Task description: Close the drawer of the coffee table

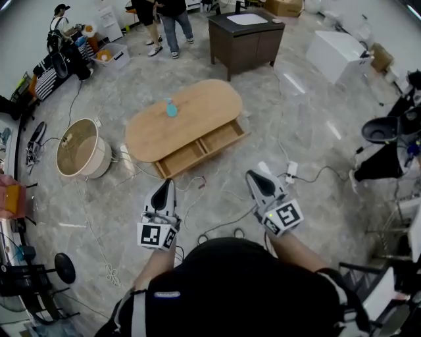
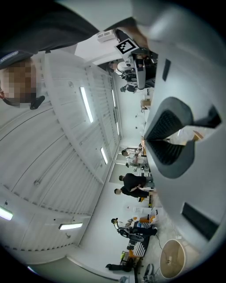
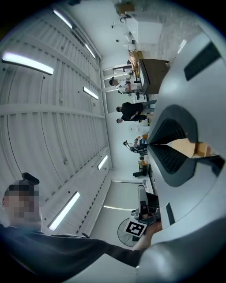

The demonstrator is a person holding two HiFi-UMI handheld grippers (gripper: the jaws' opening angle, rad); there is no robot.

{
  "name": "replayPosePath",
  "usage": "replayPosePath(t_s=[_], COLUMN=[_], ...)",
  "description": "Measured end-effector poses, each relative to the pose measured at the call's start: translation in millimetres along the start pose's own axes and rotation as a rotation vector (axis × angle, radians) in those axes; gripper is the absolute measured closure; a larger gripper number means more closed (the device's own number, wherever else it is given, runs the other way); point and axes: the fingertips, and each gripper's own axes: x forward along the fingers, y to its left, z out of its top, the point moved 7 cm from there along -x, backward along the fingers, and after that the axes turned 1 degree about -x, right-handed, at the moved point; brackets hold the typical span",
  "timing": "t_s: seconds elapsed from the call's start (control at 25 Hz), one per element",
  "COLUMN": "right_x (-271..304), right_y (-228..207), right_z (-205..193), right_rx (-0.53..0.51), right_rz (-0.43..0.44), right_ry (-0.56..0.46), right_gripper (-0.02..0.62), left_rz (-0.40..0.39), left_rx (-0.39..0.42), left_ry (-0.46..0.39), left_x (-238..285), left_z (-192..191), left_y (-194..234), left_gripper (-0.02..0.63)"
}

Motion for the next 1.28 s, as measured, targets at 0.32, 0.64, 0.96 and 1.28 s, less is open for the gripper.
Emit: replayPosePath(t_s=[0.32, 0.64, 0.96, 1.28], right_x=[6.2, -3.7, 3.9, -15.4], right_y=[-5.2, -19.3, -28.0, -45.5], right_z=[-4.6, -13.5, -16.9, -20.1], right_rx=[0.069, 0.055, 0.032, 0.045], right_rz=[0.024, 0.021, 0.001, -0.022], right_ry=[-0.003, -0.015, -0.033, -0.037], right_gripper=[0.463, 0.425, 0.425, 0.425], left_rz=[0.0, 0.03, 0.034, 0.033], left_rx=[-0.015, -0.019, -0.005, -0.008], left_ry=[-0.003, -0.003, -0.005, 0.006], left_x=[2.7, -1.5, 2.3, 8.0], left_z=[-3.9, -16.7, -17.2, -22.9], left_y=[2.6, 4.9, 15.8, -2.7], left_gripper=[0.504, 0.381, 0.38, 0.38])
